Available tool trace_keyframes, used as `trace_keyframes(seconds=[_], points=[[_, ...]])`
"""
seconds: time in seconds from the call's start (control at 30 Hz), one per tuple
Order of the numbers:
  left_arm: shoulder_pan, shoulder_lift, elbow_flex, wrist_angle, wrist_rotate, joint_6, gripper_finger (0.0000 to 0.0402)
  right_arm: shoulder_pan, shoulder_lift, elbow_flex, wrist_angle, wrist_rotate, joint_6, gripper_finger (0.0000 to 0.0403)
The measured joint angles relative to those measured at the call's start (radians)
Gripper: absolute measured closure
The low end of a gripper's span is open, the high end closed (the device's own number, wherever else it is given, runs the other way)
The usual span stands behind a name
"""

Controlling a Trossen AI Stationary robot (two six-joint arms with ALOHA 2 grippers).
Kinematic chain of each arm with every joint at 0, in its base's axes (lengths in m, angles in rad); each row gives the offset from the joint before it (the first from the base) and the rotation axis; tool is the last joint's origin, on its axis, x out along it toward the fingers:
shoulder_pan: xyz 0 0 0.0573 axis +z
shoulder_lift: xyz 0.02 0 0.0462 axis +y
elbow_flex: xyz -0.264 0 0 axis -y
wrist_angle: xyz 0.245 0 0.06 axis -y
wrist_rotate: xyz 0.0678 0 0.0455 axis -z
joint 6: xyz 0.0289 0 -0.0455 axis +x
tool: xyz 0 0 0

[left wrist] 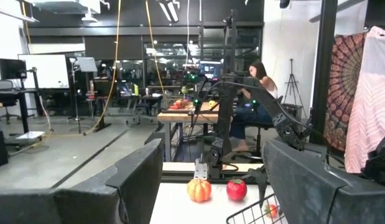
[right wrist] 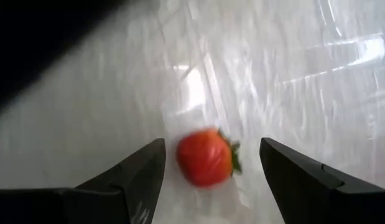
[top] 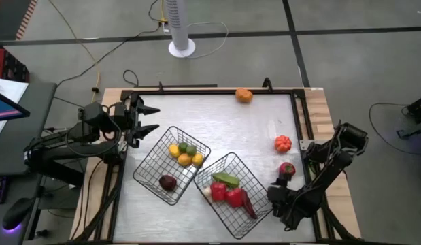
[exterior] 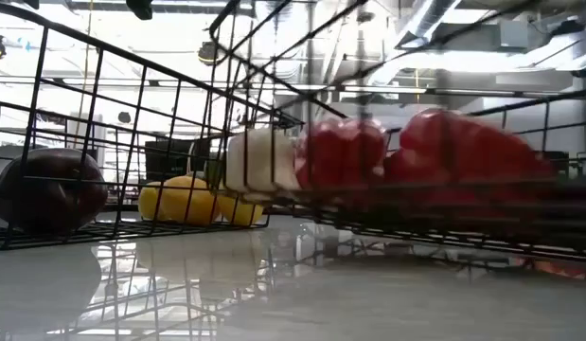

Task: Sort produce into baskets
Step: Put the orange tomato into the right wire basket

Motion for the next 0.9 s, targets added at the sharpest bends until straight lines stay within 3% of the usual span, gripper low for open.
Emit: trace_keyframes(seconds=[0.3,0.7,0.9], points=[[0.0,0.0,0.0,-0.001,0.0,0.0,0.014,-0.025,0.001,0.011,-0.018,-0.002,0.0,0.0113],[0.0,0.0,0.0,-0.002,-0.001,-0.002,0.014,-0.024,0.001,0.128,-0.199,0.016,0.007,0.0113],[0.0,0.0,0.0,-0.008,0.0,-0.002,0.014,0.041,0.0,0.134,-0.226,0.055,0.082,0.0113]])
